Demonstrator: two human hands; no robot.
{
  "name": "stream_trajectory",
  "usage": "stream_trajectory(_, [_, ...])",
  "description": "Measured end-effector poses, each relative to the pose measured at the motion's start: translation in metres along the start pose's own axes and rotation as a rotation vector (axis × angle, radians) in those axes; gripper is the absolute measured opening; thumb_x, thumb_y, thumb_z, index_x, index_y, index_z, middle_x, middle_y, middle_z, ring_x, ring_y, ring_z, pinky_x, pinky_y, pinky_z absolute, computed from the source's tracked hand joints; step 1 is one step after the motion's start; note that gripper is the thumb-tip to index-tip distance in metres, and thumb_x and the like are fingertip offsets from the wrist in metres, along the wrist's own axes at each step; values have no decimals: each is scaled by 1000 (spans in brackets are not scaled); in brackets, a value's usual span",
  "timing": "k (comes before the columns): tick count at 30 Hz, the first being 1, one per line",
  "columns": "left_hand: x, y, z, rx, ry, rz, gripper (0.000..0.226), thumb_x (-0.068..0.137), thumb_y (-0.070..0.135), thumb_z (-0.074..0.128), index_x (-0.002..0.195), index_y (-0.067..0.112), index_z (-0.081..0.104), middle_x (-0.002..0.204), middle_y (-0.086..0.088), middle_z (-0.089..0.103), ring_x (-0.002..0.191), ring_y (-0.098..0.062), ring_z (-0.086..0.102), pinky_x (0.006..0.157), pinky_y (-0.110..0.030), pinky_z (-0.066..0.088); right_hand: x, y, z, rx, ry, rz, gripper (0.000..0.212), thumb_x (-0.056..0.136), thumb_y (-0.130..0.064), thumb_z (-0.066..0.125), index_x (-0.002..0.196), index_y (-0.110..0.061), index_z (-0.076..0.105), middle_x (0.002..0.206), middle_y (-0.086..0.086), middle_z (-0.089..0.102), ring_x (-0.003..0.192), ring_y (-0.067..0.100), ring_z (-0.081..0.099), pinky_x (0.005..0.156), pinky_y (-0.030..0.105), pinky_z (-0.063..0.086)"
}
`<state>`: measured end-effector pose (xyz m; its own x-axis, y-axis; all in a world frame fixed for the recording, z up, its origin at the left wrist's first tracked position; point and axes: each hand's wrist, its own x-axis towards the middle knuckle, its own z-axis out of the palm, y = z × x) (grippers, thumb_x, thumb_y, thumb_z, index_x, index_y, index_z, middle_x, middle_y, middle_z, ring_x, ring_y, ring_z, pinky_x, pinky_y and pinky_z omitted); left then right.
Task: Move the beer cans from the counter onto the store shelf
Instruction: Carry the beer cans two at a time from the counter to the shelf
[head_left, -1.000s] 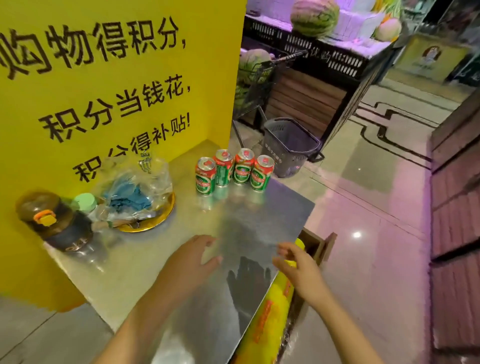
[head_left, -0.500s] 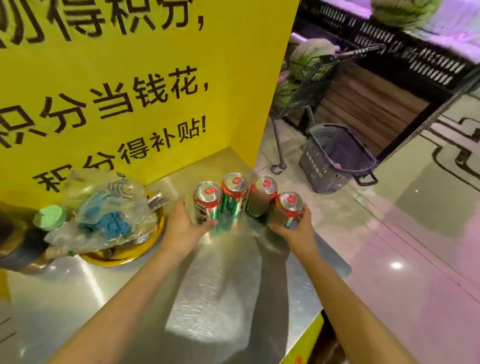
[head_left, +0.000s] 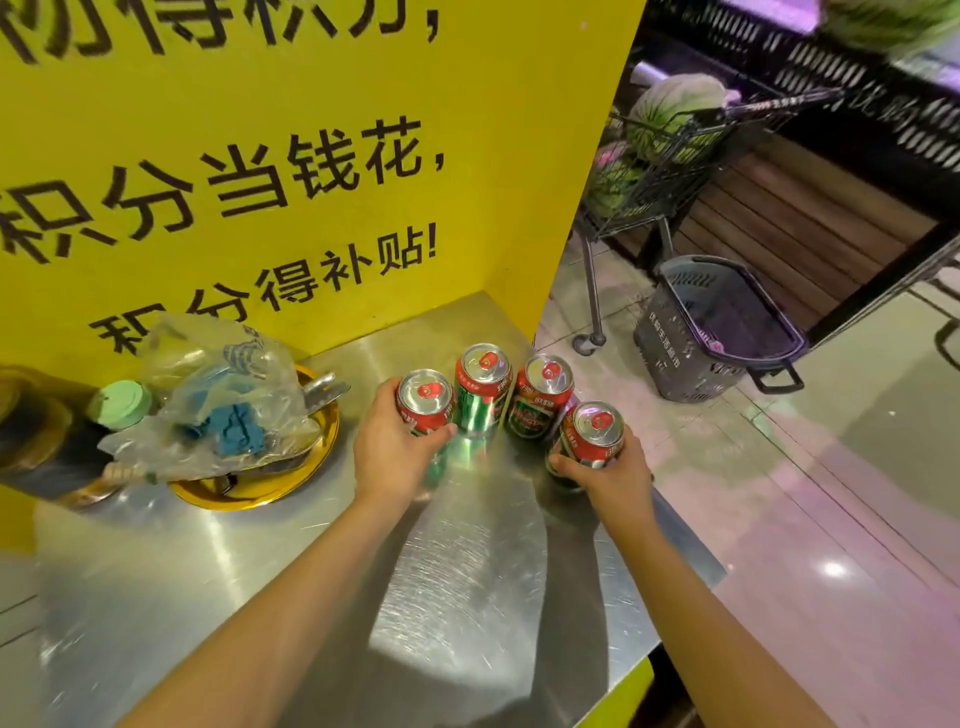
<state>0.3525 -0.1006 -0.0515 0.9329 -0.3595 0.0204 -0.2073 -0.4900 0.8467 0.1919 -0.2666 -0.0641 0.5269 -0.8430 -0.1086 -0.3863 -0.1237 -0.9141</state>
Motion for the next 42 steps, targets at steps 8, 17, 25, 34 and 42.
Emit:
stream_trajectory(8, [-64, 1, -65, -159, -38, -48, 65, 60, 24, 87, 110, 31, 47, 94, 25, 54, 84, 3, 56, 67, -1, 40, -59, -15, 9, 1, -44, -31, 62, 56, -13, 90, 105, -28, 55, 98, -13, 62, 88, -1, 58, 70, 9, 41])
stream_trajectory(17, [-183, -42, -232, -363, 120, -213, 65, 55, 11, 88, 112, 23, 57, 102, 8, 67, 91, -5, 64, 75, -13, 48, -197, -69, 72, 29, -309, -94, 59, 46, -24, 94, 94, -24, 60, 94, -1, 67, 83, 4, 65, 68, 13, 49])
stream_trajectory(25, [-319, -109, -418, -365, 451, -319, 59, 58, 9, 86, 96, 39, 52, 99, 15, 62, 90, 1, 58, 75, -16, 43, -367, -129, 184, 10, -637, -315, 64, 44, -22, 94, 96, -34, 59, 101, 3, 61, 89, 1, 60, 76, 11, 47])
stream_trajectory(34, [-518, -200, -589, -281, 889, -555, 73, 53, 23, 89, 116, 29, 52, 113, 3, 60, 108, -19, 56, 96, -42, 44, -588, -179, 306, -3, -1087, -425, 64, 50, -17, 92, 93, -41, 51, 107, -11, 58, 96, 2, 56, 78, 16, 41])
stream_trajectory(42, [-641, -237, -668, -301, 1146, -767, 80, 53, 20, 89, 123, 23, 49, 116, -4, 56, 106, -25, 53, 97, -48, 45, -734, -188, 376, -60, -1385, -461, 78, 46, -14, 94, 111, -28, 54, 113, -3, 61, 99, 8, 59, 72, 14, 45])
